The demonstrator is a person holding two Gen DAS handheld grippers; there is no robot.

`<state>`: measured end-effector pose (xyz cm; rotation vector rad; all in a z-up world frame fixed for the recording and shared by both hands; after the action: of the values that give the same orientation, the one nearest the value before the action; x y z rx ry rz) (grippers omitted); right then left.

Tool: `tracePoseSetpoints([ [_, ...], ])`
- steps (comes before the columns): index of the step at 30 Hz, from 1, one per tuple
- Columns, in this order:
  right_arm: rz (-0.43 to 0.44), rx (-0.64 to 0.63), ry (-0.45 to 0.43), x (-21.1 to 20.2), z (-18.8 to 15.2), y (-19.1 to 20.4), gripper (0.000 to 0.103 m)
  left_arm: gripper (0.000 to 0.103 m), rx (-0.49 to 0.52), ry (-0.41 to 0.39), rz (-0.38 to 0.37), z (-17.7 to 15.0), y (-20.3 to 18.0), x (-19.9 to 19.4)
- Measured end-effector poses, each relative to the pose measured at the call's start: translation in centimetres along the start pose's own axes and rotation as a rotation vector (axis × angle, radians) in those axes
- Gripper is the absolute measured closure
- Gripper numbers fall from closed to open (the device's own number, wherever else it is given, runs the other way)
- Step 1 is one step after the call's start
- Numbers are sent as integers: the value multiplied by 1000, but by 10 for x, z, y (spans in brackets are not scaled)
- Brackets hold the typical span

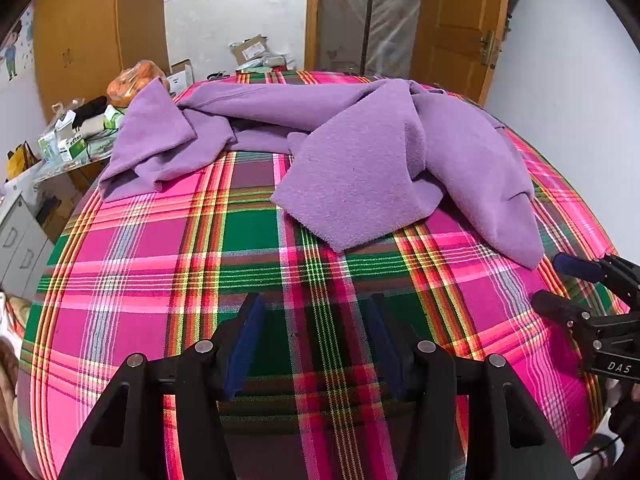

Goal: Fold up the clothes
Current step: 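Grasp the lilac sweatshirt edge with the right gripper and lift it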

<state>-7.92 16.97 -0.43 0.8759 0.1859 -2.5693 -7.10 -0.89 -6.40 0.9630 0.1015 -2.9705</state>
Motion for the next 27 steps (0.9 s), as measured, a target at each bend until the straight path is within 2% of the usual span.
tracePoseSetpoints([
  [14,-33,11,42,24,16,-2,24,47,3,-2,-27,0,0,0],
  [15,-39,15,38,25,18,-3,29,47,-2,-3,-32,0,1,0],
  [16,-44,18,35,27,21,-4,42,47,-7,-4,-37,1,2,0],
  [17,-40,23,30,29,24,-4,50,47,-12,-5,-42,1,3,0],
  [18,-36,27,25,30,28,-4,64,47,-16,-6,-47,2,4,0],
  [19,-32,32,20,32,31,-4,73,47,-19,-7,-51,2,4,1],
  [20,-26,34,15,34,33,-3,77,47,-22,-8,-54,2,5,1],
  [21,-19,33,13,35,35,-1,88,47,-27,-9,-57,2,6,1],
  [22,-13,32,10,36,36,0,94,47,-33,-10,-60,2,7,1],
  [27,49,35,-35,22,49,14,96,47,-85,-38,-52,5,22,-9],
])
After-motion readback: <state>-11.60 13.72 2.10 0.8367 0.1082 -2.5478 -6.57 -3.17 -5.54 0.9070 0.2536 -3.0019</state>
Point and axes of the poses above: each gripper's, at about its wrist camera, not at the fingertips, and x roughly the way its jaws point, y to its left, z to its top, the point moved 9 cm from there along x, roughly the way its jaws point, and after that the axes turned 12 degrees about -y, right-handed, at the moved point
